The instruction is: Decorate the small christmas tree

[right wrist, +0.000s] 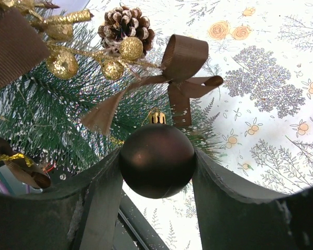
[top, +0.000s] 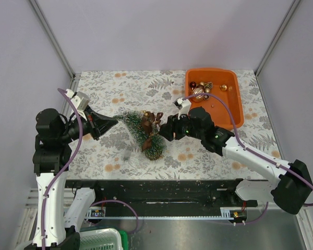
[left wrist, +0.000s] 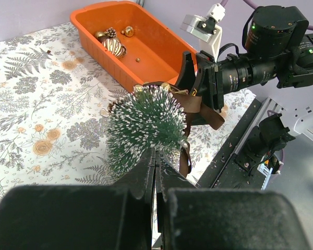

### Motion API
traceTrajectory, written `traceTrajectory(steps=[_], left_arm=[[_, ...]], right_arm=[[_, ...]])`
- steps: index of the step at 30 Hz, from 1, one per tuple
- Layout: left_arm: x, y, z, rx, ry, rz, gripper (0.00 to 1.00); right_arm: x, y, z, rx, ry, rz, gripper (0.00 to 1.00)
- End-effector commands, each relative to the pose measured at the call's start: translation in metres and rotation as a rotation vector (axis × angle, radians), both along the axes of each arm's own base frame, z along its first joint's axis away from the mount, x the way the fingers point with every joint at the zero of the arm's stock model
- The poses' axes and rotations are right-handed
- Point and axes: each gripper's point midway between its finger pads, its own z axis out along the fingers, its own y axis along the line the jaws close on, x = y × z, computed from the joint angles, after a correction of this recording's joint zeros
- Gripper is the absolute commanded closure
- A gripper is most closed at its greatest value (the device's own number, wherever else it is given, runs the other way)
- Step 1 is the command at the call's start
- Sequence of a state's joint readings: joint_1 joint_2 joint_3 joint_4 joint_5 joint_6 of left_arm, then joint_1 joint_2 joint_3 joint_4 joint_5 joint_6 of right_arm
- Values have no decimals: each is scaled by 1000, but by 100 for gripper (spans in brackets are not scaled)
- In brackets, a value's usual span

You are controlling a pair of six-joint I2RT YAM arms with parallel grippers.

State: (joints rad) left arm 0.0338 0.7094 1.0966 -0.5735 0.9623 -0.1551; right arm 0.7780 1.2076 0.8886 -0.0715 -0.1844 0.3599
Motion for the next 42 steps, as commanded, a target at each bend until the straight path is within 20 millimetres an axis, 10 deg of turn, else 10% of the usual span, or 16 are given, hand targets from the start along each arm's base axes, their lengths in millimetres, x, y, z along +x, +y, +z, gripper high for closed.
traceTrajectory(steps=[1,11,42], left_arm=[[-2,-3,8,-6,-47,-23,100],[-2,-3,7,-10,-42,-26,100],[-1,-3,10,-14,-54,-17,100]], right_arm=[[-1,9,34,80,-61,35,91],[-30,9,52,162,-46,104,91],[-36,7,-17,54,50,68,80]])
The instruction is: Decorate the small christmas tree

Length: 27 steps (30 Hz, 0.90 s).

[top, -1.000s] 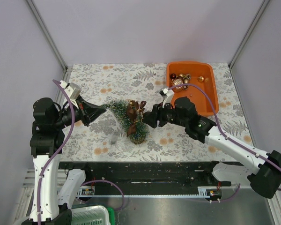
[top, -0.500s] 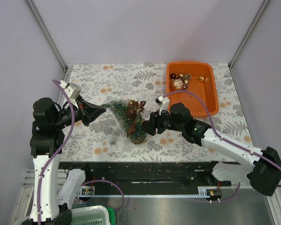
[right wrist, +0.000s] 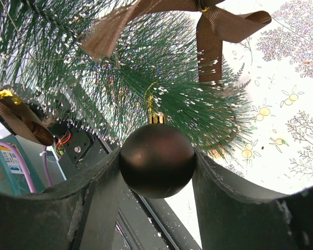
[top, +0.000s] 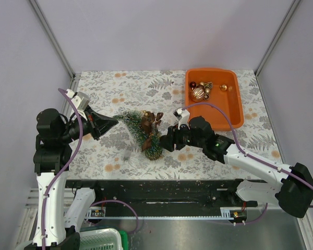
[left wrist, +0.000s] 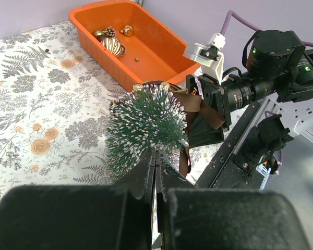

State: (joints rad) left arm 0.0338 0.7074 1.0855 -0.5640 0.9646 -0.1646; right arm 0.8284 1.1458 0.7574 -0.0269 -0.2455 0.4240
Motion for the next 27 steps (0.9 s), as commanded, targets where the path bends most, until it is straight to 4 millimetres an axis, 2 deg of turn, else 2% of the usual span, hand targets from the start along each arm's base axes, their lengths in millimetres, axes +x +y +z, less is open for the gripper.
traceTrajectory(steps=[1,5,13,17,27], left_arm=[[-2,-2,12,-8,-60,-17,100],[-1,-2,11,-7,-60,-16,100],[-2,-2,12,-7,-61,-16,100],[-1,-2,11,-6,-58,-16,100],[-1,-2,13,-5,-67,-13,100]], right_arm=[[6,4,9,25,-35,-20,77],[6,3,10,21,-38,-22,66],[8,2,11,20,-44,-33,51],[9,-5,8,-13,-42,-55,41],[10,-4,4,-20,-34,-56,34]])
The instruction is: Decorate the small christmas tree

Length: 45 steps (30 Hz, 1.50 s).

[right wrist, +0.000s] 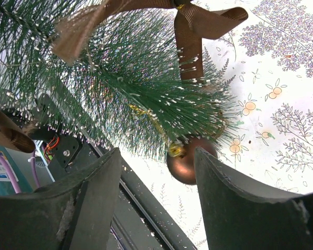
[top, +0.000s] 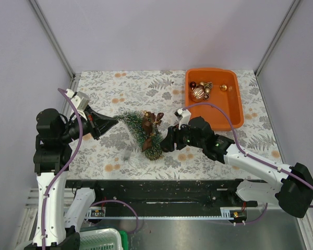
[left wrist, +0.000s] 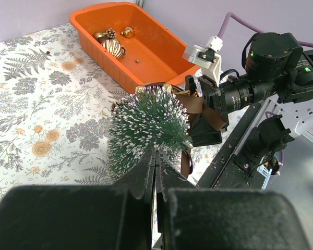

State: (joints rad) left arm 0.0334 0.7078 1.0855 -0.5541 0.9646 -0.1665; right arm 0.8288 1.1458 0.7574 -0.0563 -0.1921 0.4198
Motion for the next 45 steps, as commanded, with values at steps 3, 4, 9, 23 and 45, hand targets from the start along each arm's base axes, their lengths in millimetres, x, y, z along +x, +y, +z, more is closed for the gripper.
traceTrajectory(steps=[3,4,9,23,45], left_arm=[[-2,-2,12,-5,-59,-13,100],[-2,-2,12,-5,-59,-13,100],[-2,-2,12,-4,-61,-11,100],[-2,0,12,6,-65,-2,100],[4,3,-1,43,-33,11,100]], right_arm=[[4,3,11,15,-35,-8,34],[4,2,13,15,-37,-12,34],[8,-6,28,-1,-82,-38,33],[125,-128,127,-77,-222,-554,18],[374,-326,-46,-532,195,-1337,24]])
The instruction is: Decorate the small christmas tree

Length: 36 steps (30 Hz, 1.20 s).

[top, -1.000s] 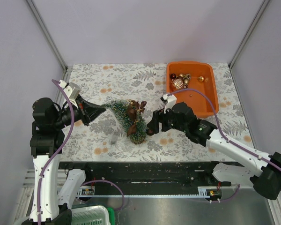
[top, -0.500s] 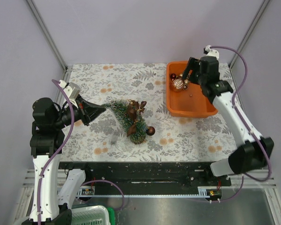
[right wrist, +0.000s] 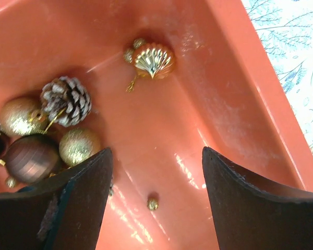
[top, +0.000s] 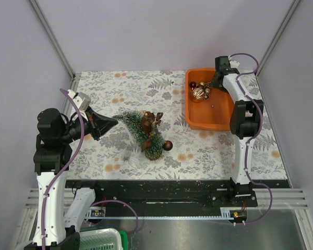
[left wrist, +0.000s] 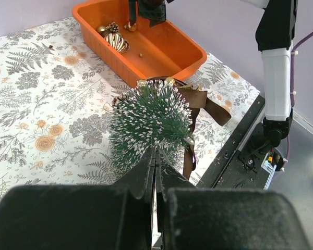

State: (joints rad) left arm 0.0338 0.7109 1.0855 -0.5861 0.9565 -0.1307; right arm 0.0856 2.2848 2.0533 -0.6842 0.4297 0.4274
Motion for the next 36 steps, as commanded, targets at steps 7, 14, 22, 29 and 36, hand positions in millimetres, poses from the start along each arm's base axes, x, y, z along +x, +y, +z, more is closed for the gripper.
traceTrajectory(steps=[7,14,22,29,36], left_arm=[[5,4,1,44,-40,10,100],[5,4,1,46,-35,14,100],[3,5,1,57,-36,20,100],[5,7,-2,64,-28,32,100],[6,8,-3,72,-30,41,100]], right_arm=[[30,-30,7,-34,-75,-135,25],[40,-40,-19,-45,-37,-140,26],[48,-55,-34,-31,-33,-160,26],[54,-69,-40,-5,-43,-167,29],[62,-62,-43,31,-56,-131,45]])
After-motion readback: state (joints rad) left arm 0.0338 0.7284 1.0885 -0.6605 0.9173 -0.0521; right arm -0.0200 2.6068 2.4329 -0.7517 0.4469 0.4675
